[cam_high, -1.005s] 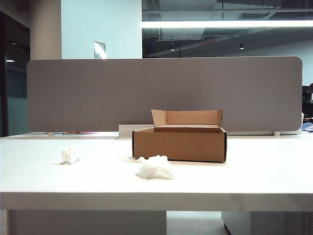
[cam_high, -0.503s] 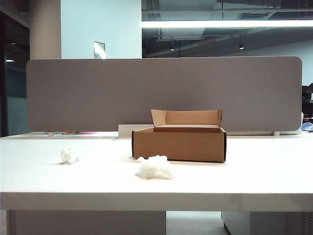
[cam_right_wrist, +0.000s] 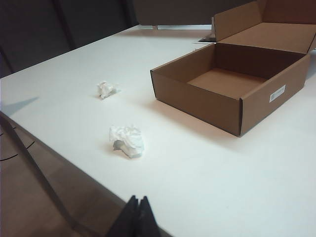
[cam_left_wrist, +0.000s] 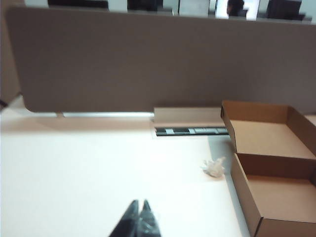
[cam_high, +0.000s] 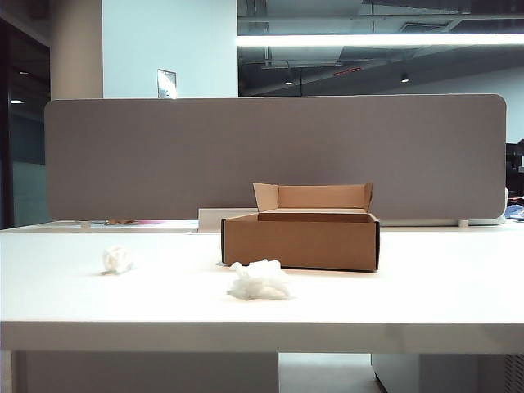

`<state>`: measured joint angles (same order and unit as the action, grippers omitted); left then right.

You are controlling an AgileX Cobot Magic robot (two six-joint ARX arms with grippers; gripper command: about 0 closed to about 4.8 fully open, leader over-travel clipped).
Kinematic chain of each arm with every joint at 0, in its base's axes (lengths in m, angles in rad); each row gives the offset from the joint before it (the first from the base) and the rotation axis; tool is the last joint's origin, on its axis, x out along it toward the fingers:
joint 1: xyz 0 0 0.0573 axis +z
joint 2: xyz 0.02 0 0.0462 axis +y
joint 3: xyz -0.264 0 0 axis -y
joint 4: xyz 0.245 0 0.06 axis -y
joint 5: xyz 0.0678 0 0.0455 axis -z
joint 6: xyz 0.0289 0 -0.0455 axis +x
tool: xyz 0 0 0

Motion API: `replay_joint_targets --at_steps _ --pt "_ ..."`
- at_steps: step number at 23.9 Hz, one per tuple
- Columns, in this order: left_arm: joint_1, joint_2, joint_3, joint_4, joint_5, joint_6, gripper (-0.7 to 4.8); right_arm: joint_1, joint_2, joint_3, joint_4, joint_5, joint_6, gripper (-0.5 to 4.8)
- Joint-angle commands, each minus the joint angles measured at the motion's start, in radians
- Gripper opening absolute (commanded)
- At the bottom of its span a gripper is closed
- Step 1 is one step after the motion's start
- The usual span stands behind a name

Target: Pick up all the paper balls on the table and put them in the paper box.

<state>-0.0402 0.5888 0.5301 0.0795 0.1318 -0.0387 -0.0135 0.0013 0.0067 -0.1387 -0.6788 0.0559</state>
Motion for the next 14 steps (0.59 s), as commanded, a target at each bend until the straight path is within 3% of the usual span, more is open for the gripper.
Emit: replay_joint_targets --at_steps 1,6,11,14 --pt "-0.002 0.159 0.088 0.011 0.067 0.005 -0.06 0.0 -0.002 -0.004 0.016 -0.005 0.002 -0.05" --pt "-0.003 0.448 0.222 -0.013 0.12 0.005 -0.06 0.0 -0.002 -0.004 0.016 -0.005 0.002 -0.05" --pt "-0.003 0.654 0.336 -0.158 0.119 0.01 -0.06 0.0 -0.002 -0.004 0.016 -0.003 0.002 -0.05" --pt "-0.029 0.764 0.396 -0.192 0.116 0.076 -0.06 0.0 -0.002 -0.004 0.016 0.007 0.001 -0.05"
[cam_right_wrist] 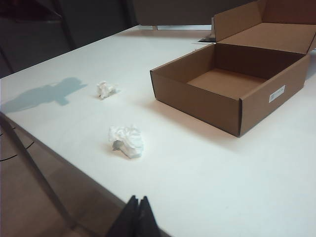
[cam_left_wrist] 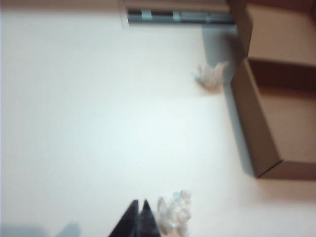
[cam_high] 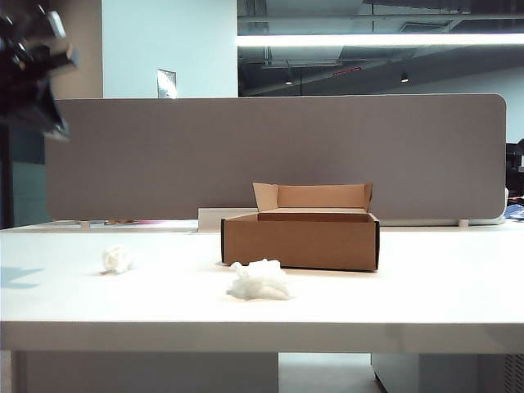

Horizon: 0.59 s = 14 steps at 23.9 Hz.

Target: Pick up all the paper balls on the table and put them in the paper box.

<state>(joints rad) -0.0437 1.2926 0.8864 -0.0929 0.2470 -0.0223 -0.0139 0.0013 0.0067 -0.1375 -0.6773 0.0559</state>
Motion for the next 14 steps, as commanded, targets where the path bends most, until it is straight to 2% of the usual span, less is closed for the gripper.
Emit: replay_joint_targets --at_steps 1,3,5,7,9,10,14 --pt "-0.032 0.079 0.05 -0.025 0.001 0.075 -0.06 0.0 -0.002 -0.004 0.015 0.005 0.002 -0.05" --pt "-0.071 0.14 0.089 -0.059 -0.013 0.111 -0.06 0.0 -0.002 -0.004 0.015 0.005 0.001 -0.05" --pt "-0.125 0.237 0.172 -0.163 -0.07 0.152 -0.05 0.0 -0.002 -0.004 0.015 0.005 0.001 -0.05" --pt "-0.148 0.297 0.226 -0.228 -0.124 0.154 -0.02 0.0 -0.002 -0.004 0.015 0.005 0.001 -0.05" --pt "-0.175 0.363 0.281 -0.29 -0.163 0.153 0.82 0.0 -0.002 -0.004 0.015 0.005 0.001 -0.05" --pt "-0.182 0.394 0.303 -0.315 -0.164 0.153 1.69 0.0 -0.002 -0.004 0.014 0.005 0.001 -0.05" --pt "-0.204 0.47 0.319 -0.342 -0.169 0.153 3.1 0.0 -0.002 -0.004 0.014 0.005 0.001 -0.05"
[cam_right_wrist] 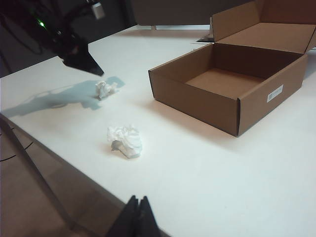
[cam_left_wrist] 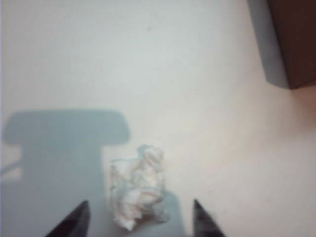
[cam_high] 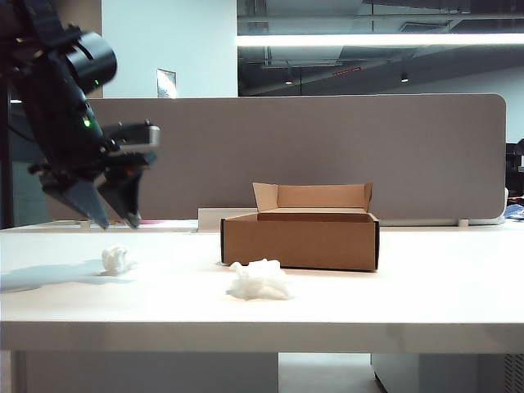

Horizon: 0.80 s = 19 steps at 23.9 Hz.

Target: Pick up all the paper balls on the table and put them in the paper box.

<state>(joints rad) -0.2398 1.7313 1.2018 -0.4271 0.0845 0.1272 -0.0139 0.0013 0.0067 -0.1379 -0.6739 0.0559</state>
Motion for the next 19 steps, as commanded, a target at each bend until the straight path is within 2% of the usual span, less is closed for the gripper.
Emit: replay_joint_targets --at_steps 1,7,9,11,12,19 --pt "-0.008 0.042 0.004 -0.005 -0.006 0.004 3.19 0.0 -0.002 -0.004 0.015 0.002 0.001 -0.05" --pt "-0.014 0.103 0.004 0.033 -0.073 0.004 3.14 0.0 -0.002 -0.004 0.015 0.002 0.001 -0.05" --pt "-0.014 0.122 0.004 0.048 -0.073 0.004 2.47 0.0 -0.002 -0.004 0.015 0.002 0.001 -0.05" --pt "-0.014 0.129 0.004 0.051 -0.073 0.004 1.0 0.0 -0.002 -0.004 0.015 0.003 0.001 -0.05" --pt "-0.014 0.129 0.004 0.055 -0.073 0.004 0.52 0.0 -0.002 -0.004 0.015 0.003 0.001 -0.05" --pt "-0.028 0.077 0.006 0.112 -0.053 0.003 0.47 0.0 -0.002 -0.004 0.015 0.002 0.001 -0.05"
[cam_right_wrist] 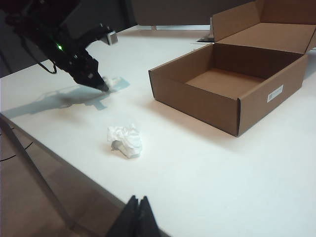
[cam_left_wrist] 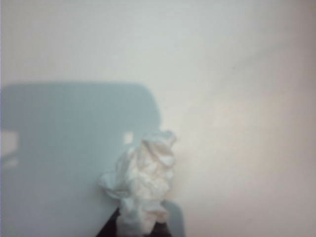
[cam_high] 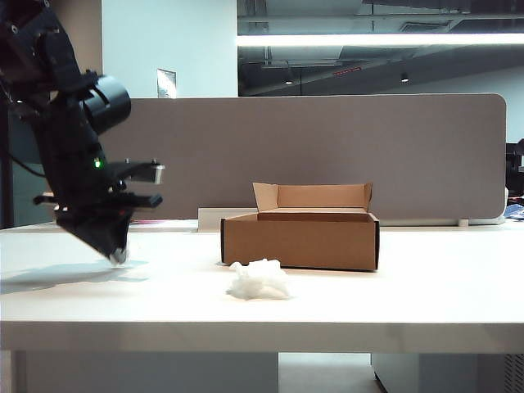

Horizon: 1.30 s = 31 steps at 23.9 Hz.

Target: Pick up all the paper balls on the table and put them in the paper box.

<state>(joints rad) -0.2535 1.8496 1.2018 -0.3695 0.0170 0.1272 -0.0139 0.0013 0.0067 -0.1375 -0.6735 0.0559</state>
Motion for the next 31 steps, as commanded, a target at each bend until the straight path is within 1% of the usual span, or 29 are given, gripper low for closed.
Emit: replay_joint_targets --at_steps 1,3,4,6,7,9,11,12,15,16,17,19,20,21,24,26,27,29,31 --pt "-0.023 -0.053 0.006 0.085 0.014 0.003 0.47 0.0 -0.002 -0.004 0.014 0.002 0.001 -0.05" --pt "-0.041 -0.073 0.006 0.163 0.039 0.003 0.47 0.0 -0.002 -0.004 0.014 0.002 0.001 -0.05" --pt "-0.06 -0.082 0.006 0.238 0.07 0.003 0.47 0.0 -0.002 -0.004 0.014 0.002 0.001 -0.05" --pt "-0.085 -0.083 0.006 0.33 0.117 0.003 0.47 0.0 -0.002 -0.004 0.014 0.002 0.001 -0.05" --pt "-0.122 -0.076 0.006 0.412 0.146 0.003 0.47 0.0 -0.002 -0.004 0.014 0.002 0.001 -0.05" --pt "-0.173 -0.055 0.006 0.515 0.144 0.004 0.48 0.0 -0.002 -0.004 0.014 0.002 0.001 -0.05" --pt "-0.212 -0.021 0.011 0.591 0.142 0.004 0.48 0.0 -0.002 -0.004 0.014 0.002 0.001 -0.05" --pt "-0.22 -0.006 0.021 0.592 0.141 0.004 0.48 0.0 -0.002 -0.004 0.014 0.002 0.001 -0.05" --pt "-0.252 0.106 0.14 0.481 0.142 -0.021 0.6 0.0 -0.002 -0.004 0.014 0.002 0.001 -0.05" --pt "-0.256 0.13 0.178 0.433 0.145 -0.049 0.97 0.0 -0.002 -0.004 0.014 0.002 0.001 -0.05" --pt "-0.259 0.142 0.205 0.388 0.145 -0.065 1.62 0.0 -0.002 -0.004 0.014 0.0 0.001 -0.05" --pt "-0.262 0.14 0.246 0.291 0.141 -0.064 2.78 0.0 -0.002 -0.004 0.014 0.0 0.002 -0.05" --pt "-0.262 0.136 0.274 0.228 0.142 -0.064 3.2 0.0 -0.002 -0.004 0.014 0.0 0.002 -0.05" --pt "-0.262 0.132 0.323 0.128 0.14 -0.063 3.51 0.001 -0.002 -0.004 0.014 -0.002 0.002 -0.05" --pt "-0.264 0.116 0.42 -0.135 0.15 -0.066 3.5 0.001 -0.002 -0.004 0.014 -0.003 0.002 -0.05" --pt "-0.269 0.113 0.463 -0.285 0.181 -0.068 3.5 0.002 -0.002 -0.004 0.014 -0.003 0.004 -0.05" --pt "-0.276 0.113 0.497 -0.426 0.224 -0.068 3.5 0.001 -0.002 -0.004 0.014 -0.002 0.003 -0.05" --pt "-0.28 0.113 0.497 -0.475 0.26 -0.068 3.5 0.002 -0.002 -0.004 0.015 0.002 0.003 -0.05" --pt "-0.291 0.116 0.495 -0.521 0.269 -0.068 3.5 0.001 -0.002 -0.004 0.015 0.002 0.003 -0.05"
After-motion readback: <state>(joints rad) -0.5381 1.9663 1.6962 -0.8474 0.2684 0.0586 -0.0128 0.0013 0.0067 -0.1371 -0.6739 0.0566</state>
